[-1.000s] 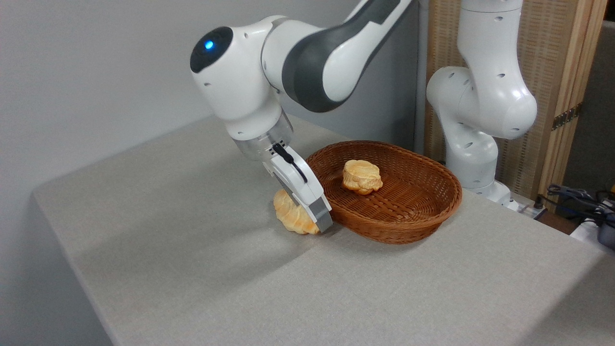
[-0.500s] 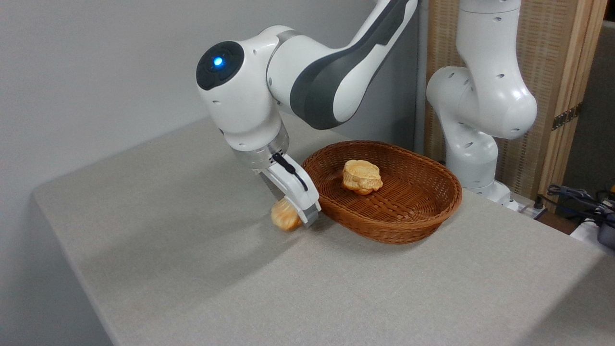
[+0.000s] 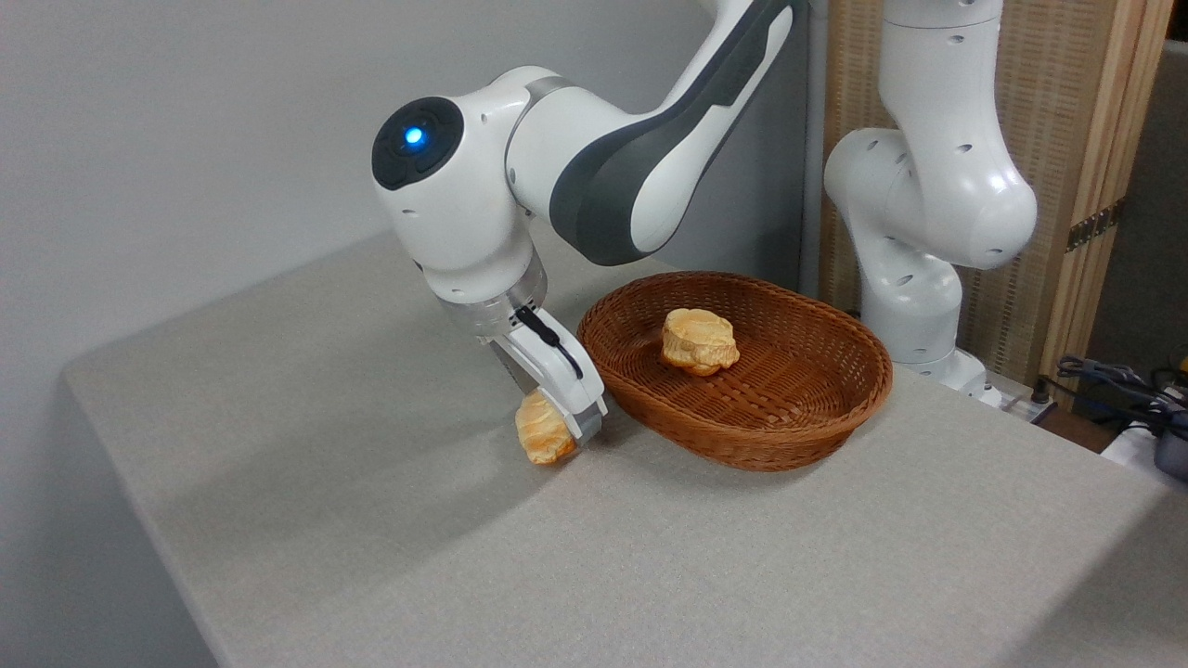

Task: Put bread into the basket
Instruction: 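Close the gripper on the bread roll and lift it off the table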

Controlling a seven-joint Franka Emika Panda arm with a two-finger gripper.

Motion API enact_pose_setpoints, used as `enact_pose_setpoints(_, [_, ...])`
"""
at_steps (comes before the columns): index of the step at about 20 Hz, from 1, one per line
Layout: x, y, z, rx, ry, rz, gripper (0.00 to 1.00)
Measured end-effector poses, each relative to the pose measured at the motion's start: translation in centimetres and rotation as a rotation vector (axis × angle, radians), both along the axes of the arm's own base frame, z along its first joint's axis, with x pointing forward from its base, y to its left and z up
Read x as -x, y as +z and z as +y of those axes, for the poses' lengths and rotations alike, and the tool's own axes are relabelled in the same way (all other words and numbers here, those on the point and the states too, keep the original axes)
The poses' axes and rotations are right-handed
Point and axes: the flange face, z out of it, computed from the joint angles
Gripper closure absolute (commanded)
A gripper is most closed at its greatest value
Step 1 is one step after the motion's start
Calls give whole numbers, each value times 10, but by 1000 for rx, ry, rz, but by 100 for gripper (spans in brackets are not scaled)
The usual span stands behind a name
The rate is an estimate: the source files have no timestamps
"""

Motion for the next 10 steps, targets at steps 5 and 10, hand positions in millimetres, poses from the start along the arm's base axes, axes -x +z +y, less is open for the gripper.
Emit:
enact_pose_setpoints(5, [-8, -6, 0, -6, 12, -36, 17])
enact_pose_setpoints(10, [-12, -17, -13, -11, -7, -41, 26])
